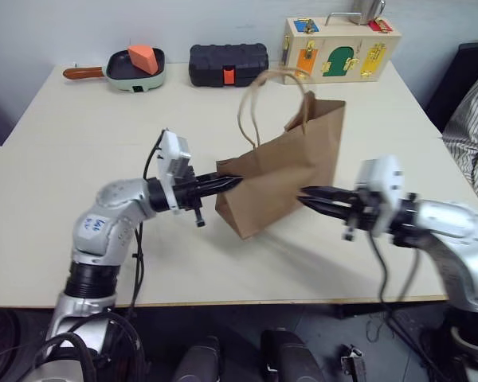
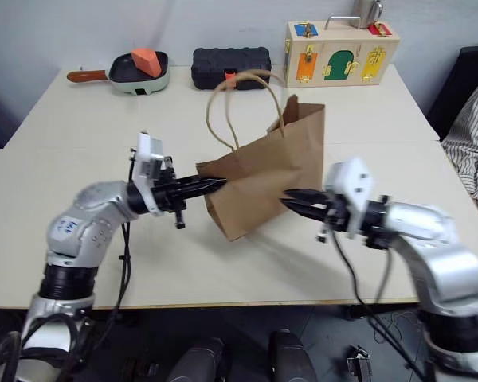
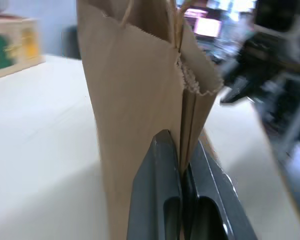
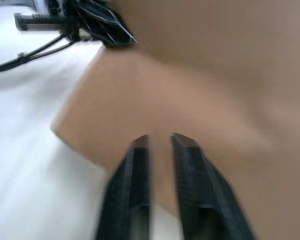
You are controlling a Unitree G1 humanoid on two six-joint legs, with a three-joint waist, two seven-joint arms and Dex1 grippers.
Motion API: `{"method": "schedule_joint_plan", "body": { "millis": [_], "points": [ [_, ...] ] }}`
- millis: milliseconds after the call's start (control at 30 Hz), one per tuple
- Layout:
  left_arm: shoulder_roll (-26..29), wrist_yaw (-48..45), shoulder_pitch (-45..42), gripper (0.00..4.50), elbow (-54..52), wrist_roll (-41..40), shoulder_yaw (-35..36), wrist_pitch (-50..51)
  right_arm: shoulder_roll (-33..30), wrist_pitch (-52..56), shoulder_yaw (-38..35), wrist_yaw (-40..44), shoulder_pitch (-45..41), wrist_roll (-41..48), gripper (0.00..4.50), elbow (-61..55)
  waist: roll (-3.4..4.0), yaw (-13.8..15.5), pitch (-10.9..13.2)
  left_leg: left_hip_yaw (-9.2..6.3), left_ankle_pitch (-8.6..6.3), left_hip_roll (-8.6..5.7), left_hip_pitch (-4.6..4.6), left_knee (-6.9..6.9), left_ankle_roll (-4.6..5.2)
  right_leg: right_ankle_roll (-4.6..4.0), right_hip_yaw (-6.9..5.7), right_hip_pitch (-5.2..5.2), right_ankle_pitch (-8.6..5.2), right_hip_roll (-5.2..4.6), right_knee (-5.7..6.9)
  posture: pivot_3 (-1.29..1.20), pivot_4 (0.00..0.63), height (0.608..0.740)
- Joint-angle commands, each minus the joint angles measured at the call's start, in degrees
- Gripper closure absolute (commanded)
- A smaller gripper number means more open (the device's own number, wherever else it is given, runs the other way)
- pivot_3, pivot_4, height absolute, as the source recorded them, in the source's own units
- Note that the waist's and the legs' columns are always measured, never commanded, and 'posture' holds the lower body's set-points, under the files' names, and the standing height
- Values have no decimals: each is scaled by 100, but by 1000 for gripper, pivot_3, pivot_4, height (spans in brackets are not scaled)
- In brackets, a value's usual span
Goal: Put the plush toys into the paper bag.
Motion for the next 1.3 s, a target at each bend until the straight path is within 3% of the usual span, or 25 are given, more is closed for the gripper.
{"method": "schedule_joint_plan", "body": {
  "millis": [33,167,267,433,533,667,700,767,867,967,1100,1167,1300],
  "points": [
    [207,-1101,-486,4500,774,190,-182,-645,-672,737,-1745,671,655,1240,2538,-571,1,35,0,0,-1,0,8,-1,1,0,0,8,0,0,-3,0,150,740],
    [160,-2389,-1219,4500,2033,661,-654,-1579,-1056,1584,-3750,1174,1839,2154,1097,-1020,-3,61,1,-1,-2,1,9,2,5,0,-3,15,0,1,0,0,150,740],
    [-67,-2974,-1745,4500,3128,940,-955,-2396,-1032,1824,-4705,1440,2680,2351,14,-1386,-10,84,4,0,-6,0,7,3,12,1,-2,18,1,2,6,0,150,740],
    [-443,-3047,-2422,4500,4887,1302,-1479,-3951,-797,1699,-5181,1208,3304,2356,14,-1553,-29,71,13,6,-10,-1,8,4,22,5,7,17,3,2,5,0,150,740],
    [-637,-3047,-2556,4500,5481,1436,-1392,-4601,-715,1525,-5000,935,3315,2357,14,-1556,-33,39,15,8,-10,-1,6,3,22,5,9,12,3,2,8,0,150,740],
    [-615,-3047,-2530,4500,5616,1489,-1362,-4638,-737,1133,-4407,590,3081,2074,14,-1402,-35,46,16,8,-9,0,7,5,21,5,9,11,3,2,9,0,150,740],
    [-520,-3047,-2477,4500,5552,1492,-1400,-4527,-780,1053,-4226,538,2986,2037,14,-1335,-36,46,16,8,-9,0,6,7,21,5,9,11,3,2,9,0,150,740],
    [-245,-3047,-2342,3881,5290,1499,-1434,-4145,-902,918,-3864,506,2759,1974,0,-1164,-36,25,16,8,-9,0,7,7,21,5,11,11,3,2,10,0,150,740],
    [422,-2864,-1893,2958,4138,1275,-1100,-3105,-1166,623,-3235,647,2298,1748,0,-648,-35,-48,17,11,-8,3,8,3,19,5,17,2,2,6,19,0,150,740],
    [1404,-2495,-1087,2051,2410,573,-476,-1408,-1405,293,-2657,931,1849,1478,0,6,-35,-77,19,6,-6,9,4,-1,15,4,15,-4,2,7,18,0,150,740],
    [2679,-1768,575,795,170,-507,1112,569,-1702,-141,-2003,1402,1233,1107,0,982,-31,-111,21,2,-9,11,0,-3,17,4,15,3,2,6,11,0,150,740],
    [2963,-1527,1311,170,-406,-785,1866,1009,-1787,-299,-1774,1582,998,957,0,1325,-28,-103,23,2,-12,11,1,-4,21,3,15,9,2,5,4,0,150,740],
    [3107,-1433,3073,7,-1581,-1282,3929,1938,-1949,-552,-1098,2021,47,747,0,2373,-15,-29,30,1,-13,9,6,1,24,3,17,19,2,2,-22,0,150,740]
  ]
}}
